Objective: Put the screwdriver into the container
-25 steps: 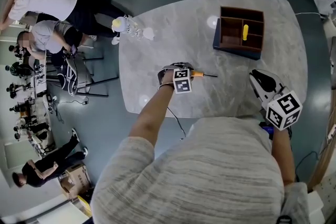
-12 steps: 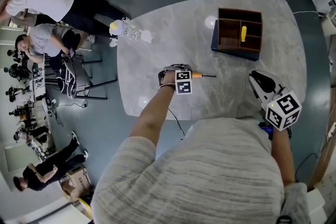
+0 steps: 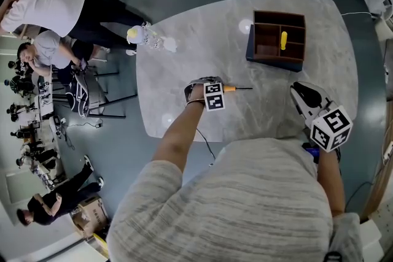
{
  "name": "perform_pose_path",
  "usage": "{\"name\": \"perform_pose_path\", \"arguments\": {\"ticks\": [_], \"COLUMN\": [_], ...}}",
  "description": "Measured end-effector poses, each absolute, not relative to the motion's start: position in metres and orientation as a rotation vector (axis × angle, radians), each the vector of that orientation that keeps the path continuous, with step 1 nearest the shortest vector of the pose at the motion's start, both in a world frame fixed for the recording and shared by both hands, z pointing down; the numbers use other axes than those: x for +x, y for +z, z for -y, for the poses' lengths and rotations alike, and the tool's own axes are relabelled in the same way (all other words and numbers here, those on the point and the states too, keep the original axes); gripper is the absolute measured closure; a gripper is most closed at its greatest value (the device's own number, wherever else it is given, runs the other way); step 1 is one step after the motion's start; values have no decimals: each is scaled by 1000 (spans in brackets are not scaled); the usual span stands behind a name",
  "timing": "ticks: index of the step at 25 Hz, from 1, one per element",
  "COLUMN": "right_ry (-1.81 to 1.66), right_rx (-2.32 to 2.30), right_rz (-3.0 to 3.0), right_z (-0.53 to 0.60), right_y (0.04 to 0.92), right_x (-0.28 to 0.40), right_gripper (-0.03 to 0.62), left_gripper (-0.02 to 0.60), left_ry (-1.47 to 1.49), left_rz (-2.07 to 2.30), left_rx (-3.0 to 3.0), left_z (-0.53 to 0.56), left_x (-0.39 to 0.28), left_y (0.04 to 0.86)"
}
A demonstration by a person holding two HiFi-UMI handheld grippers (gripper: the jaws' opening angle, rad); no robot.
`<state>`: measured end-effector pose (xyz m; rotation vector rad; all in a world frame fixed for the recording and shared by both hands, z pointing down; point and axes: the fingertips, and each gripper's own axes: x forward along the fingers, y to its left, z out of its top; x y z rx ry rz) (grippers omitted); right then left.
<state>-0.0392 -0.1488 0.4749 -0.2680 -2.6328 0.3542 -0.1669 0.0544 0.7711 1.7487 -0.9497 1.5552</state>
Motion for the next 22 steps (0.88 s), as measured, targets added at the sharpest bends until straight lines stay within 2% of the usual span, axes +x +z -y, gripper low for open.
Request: {"name": "perform_pose_path", "arguments": {"ticks": [14,22], "right_ry": [342,339], "right_rx": [-301,-336], "right_rz": [2635,2636], "right_z": [150,154], "right_y": [471,471], "right_x": [-41,-38], "right_gripper": [580,579], "left_gripper": [466,465], "left_ry": [1408,1215], "left_rz": [1170,1361], "left_rx": [1822,1864], "left_z": [-20,20], "left_x": [-151,-131], "left_y": [736,695]}}
